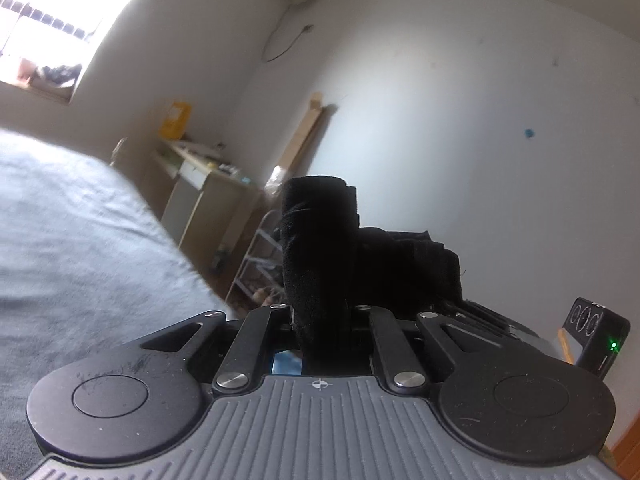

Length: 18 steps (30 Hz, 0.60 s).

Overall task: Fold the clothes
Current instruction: 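Carry the black shirt with both grippers onto the stack of folded clothes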

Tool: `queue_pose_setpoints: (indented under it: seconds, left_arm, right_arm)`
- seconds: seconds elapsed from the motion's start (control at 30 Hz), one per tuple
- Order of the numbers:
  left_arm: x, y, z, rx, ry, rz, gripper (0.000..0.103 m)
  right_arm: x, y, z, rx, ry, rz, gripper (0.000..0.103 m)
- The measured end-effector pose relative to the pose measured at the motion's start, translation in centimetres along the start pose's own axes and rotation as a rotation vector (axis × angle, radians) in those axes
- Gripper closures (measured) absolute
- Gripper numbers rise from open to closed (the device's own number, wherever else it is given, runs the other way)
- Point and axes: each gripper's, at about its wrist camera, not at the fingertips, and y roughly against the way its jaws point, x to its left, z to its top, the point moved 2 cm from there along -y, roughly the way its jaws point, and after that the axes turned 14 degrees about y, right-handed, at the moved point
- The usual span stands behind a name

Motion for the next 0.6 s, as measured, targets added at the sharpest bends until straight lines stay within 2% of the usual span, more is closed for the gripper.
queue_pose_setpoints:
  seconds: [0.27,0.37,0.4,0.43,0.5,0.6]
  left_arm:
    - [5.1,-0.8,-1.9,0.081,0.086,0.109,0.095]
    - [6.4,-1.0,-2.4,0.1,0.106,0.144,0.091]
    - [6.8,-1.0,-2.5,0.111,0.121,0.155,0.088]
    - [7.3,-0.9,-2.6,0.117,0.144,0.169,0.085]
    - [8.3,-0.5,-2.5,0.117,0.198,0.19,0.073]
    - [9.3,0.8,-1.4,0.062,0.263,0.207,0.068]
  right_arm:
    - [-0.8,-8.0,-4.7,0.221,-0.155,0.112,0.088]
    - [-1.2,-9.9,-6.3,0.322,-0.223,0.135,0.081]
    - [-1.4,-10.4,-6.9,0.356,-0.248,0.139,0.077]
    - [-1.7,-10.7,-7.2,0.376,-0.272,0.128,0.068]
    - [-2.9,-10.6,-7.6,0.379,-0.341,0.114,0.059]
    - [-5.5,-8.9,-7.5,0.313,-0.459,0.076,0.053]
